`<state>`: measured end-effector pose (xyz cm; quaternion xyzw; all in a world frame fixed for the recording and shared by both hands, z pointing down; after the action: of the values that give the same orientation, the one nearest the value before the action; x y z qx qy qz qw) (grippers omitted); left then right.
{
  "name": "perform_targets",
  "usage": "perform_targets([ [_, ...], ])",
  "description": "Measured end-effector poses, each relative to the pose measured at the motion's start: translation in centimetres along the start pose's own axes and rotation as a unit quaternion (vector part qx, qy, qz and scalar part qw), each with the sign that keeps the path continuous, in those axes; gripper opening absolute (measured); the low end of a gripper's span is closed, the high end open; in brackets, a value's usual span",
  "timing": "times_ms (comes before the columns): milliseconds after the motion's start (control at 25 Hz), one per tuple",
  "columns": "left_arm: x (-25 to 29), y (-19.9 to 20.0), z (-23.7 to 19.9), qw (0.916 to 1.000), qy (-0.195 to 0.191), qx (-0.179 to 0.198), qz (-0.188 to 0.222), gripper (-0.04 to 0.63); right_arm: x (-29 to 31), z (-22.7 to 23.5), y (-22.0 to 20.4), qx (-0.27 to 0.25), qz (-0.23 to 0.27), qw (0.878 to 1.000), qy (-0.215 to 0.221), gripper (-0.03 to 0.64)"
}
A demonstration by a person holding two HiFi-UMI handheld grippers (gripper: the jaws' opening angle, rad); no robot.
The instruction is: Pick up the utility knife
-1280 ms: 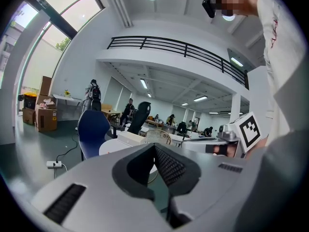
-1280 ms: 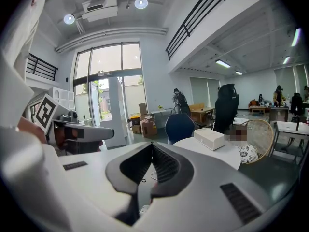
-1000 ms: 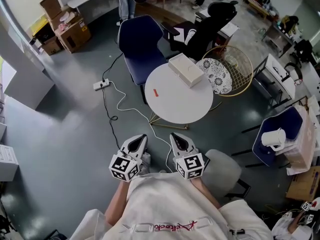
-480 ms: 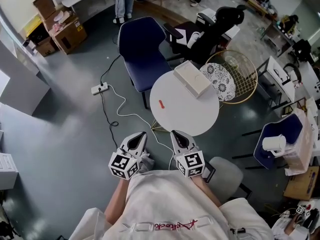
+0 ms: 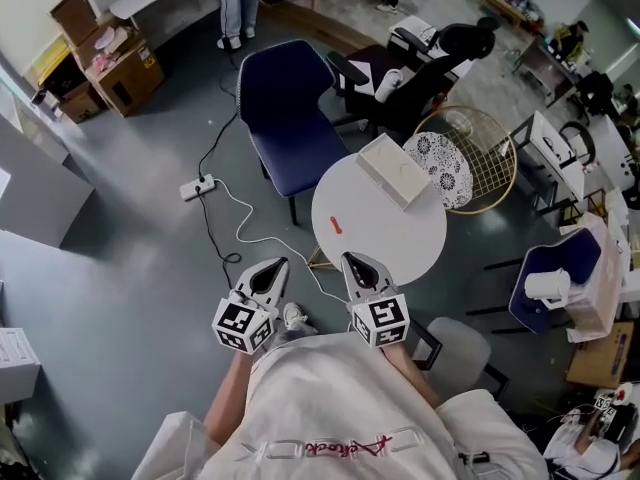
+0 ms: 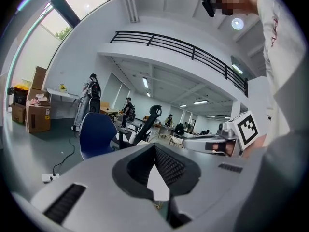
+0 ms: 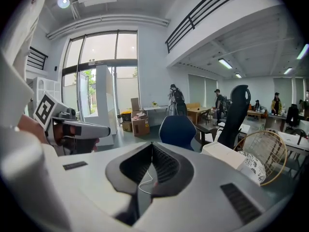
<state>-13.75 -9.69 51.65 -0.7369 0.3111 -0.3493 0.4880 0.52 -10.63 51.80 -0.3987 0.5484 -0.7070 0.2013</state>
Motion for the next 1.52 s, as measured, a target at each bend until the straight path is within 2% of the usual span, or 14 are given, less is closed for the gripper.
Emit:
perform_targets([
  [280, 0.3, -0.3, -2.8, 0.9998, -0.013, -0.006, -0.014, 0.012, 2.1, -0.5, 0.6, 0.006, -0.002, 1.0, -0.019, 0.017],
  [600, 1.2, -1.1, -2.8, 0.9991, -0.03, -0.02, -0.022, 0.012, 2.7, 0.3, 0.0, 0.009, -0.015, 0.999, -0.03, 0.017],
  [920, 3.1, -1.4, -3.3, 0.9991, -0.013, -0.031, -0.025, 0.012, 4.2, 2.5, -0.1, 0.005, -0.028, 0.999, -0.015, 0.017],
  [1520, 9.2, -0.1, -1.8, 0.9994, 0.003, -0.021, -0.026, 0.012, 5.5, 9.2, 0.0, 0.014, -0.028, 1.0, -0.002, 0.017],
])
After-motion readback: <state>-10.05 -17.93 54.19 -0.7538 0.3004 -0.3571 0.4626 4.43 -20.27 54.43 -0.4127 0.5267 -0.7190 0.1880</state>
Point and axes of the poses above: the fingertips, and each gripper's own axes: x forward along the fingers, z to its right, y out of its top, the point moved 2 cm from there along -x, backward along the fingers, and after that the axes turned 6 degrees about y, right-handed, at the moved point
